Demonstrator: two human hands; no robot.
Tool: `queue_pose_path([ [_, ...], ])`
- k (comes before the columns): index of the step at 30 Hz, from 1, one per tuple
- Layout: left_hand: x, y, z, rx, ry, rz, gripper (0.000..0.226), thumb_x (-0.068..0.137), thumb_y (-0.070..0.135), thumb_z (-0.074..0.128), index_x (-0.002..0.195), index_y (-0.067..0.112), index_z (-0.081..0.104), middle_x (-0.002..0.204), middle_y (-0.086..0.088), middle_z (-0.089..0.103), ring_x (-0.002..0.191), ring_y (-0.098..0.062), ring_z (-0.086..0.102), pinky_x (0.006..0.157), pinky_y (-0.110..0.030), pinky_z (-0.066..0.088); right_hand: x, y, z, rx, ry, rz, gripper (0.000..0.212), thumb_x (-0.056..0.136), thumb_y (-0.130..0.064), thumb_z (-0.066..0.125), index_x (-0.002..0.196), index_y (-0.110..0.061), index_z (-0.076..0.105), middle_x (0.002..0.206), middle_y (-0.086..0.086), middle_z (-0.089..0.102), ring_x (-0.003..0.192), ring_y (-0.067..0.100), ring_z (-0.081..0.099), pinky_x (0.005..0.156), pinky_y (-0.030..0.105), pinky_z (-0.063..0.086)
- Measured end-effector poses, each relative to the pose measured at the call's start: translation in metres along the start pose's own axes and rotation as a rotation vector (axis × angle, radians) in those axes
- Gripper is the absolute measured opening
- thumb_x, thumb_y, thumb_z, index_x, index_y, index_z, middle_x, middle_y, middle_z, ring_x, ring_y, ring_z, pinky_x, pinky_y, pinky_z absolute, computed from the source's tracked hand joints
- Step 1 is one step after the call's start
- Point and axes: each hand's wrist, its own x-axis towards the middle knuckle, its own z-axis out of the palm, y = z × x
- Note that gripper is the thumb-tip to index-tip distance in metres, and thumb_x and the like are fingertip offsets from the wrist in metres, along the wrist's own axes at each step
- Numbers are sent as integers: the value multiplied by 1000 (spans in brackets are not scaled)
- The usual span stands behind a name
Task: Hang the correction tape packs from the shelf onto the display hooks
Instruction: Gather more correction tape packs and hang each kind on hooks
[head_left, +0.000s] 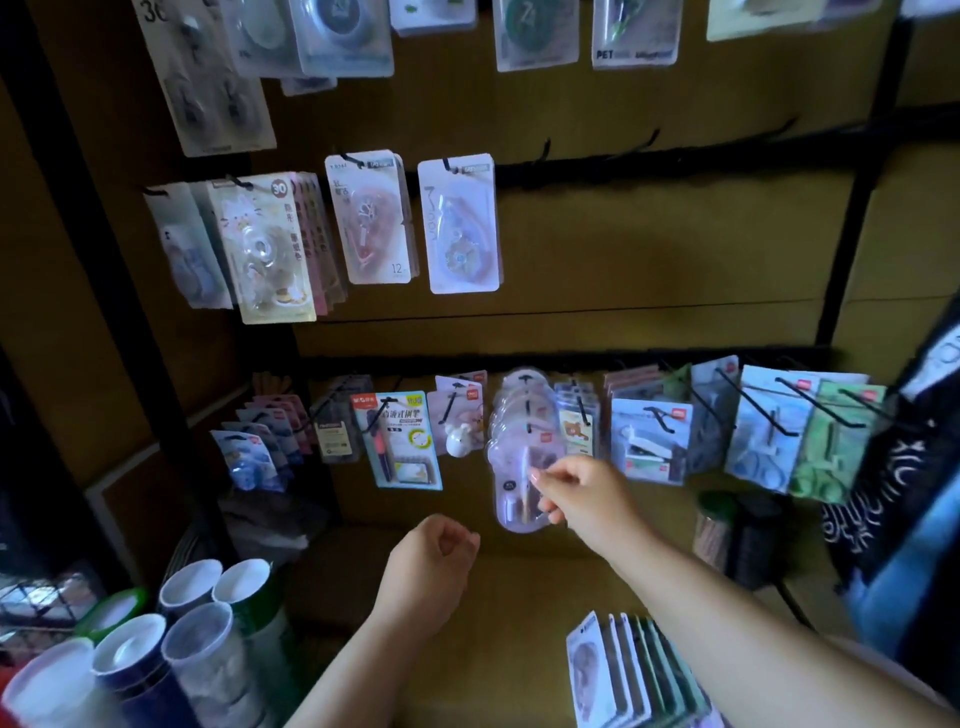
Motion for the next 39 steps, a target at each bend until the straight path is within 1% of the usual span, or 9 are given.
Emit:
queue_pose_path([
  [4,-1,-10,27,80,-77,-11,14,91,38,61,83,27,62,73,6,69,64,-7,61,50,-22,42,-10,36,-1,-115,-28,98,28,87,-42,61,73,-17,64,63,-4,68,60,15,65,66,32,51],
  [8,4,-16,50,172,-130,-11,15,92,39,60,81,29,57,76,12,61,70,-2,56,50,-18,33,-10,68,-1,-234,-54,185,32,87,-45,58,69,-19,62,67,-3,71,68,18,67,71,33,52],
  [11,11,-23,69,216,-177,-25,15,92,38,60,82,28,56,77,14,59,70,-1,54,50,-19,34,-7,91,-2,-285,-61,252,32,87,-45,58,69,-19,62,68,-4,69,69,16,64,67,31,49],
  [17,19,-44,109,201,-291,-111,16,92,38,60,89,22,63,80,3,67,78,-18,65,58,-26,44,2,144,2,-385,-78,377,37,88,-48,54,65,-20,52,63,-3,57,63,17,54,52,26,35],
  [22,24,-69,133,181,-349,-187,17,92,32,59,94,18,68,82,-3,70,83,-26,69,67,-32,53,11,196,10,-421,-109,505,39,89,-45,55,70,-12,57,78,14,70,73,28,63,57,29,33],
  [27,27,-94,152,145,-398,-273,14,91,28,58,89,18,67,81,-5,69,87,-31,69,67,-32,51,8,248,17,-452,-104,664,48,91,-42,54,53,-14,50,61,6,59,65,26,59,45,24,27],
  [31,25,-113,165,130,-430,-340,13,91,30,60,82,21,63,76,-1,67,85,-30,69,64,-32,50,5,281,29,-511,-199,737,28,89,-40,57,83,-15,68,91,12,72,89,29,68,62,26,41],
  [33,22,-122,170,124,-449,-376,14,91,31,62,80,21,63,76,-3,68,85,-33,69,63,-30,47,4,295,38,-583,-218,772,34,87,-43,59,96,-13,71,99,10,72,92,28,68,69,27,46],
  [39,21,-139,179,159,-507,-397,16,92,34,61,82,21,61,75,-4,67,69,-28,62,59,-27,45,1,315,59,-702,-224,788,44,81,-52,66,99,-11,68,102,7,72,93,25,67,64,23,37],
])
